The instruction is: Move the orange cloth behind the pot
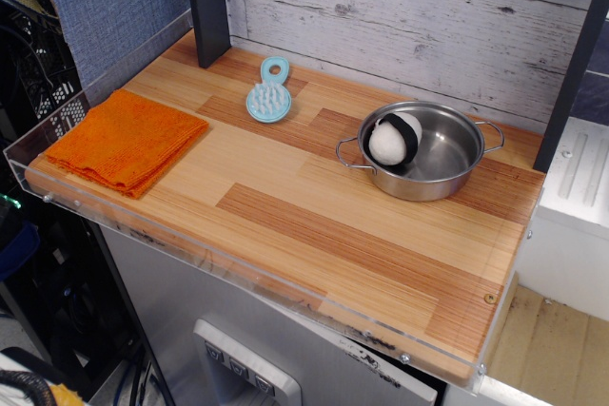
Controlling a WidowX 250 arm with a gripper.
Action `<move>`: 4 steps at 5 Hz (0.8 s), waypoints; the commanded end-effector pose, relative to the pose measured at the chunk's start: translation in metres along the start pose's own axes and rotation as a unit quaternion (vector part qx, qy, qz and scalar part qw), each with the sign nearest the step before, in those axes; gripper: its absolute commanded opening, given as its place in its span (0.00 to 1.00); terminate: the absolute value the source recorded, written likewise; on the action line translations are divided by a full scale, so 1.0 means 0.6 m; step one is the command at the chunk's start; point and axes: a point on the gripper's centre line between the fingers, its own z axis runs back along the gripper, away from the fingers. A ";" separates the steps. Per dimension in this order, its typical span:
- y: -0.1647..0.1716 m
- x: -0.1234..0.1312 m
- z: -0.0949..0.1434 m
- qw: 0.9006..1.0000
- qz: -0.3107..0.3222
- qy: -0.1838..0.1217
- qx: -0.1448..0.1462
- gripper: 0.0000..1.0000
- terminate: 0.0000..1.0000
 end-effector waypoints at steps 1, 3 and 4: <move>0.000 0.000 0.000 1.000 0.000 0.000 0.000 1.00 0.00; 0.049 0.009 -0.020 0.999 -0.032 -0.014 0.007 1.00 0.00; 0.129 -0.036 -0.048 1.000 -0.009 -0.005 0.015 1.00 0.00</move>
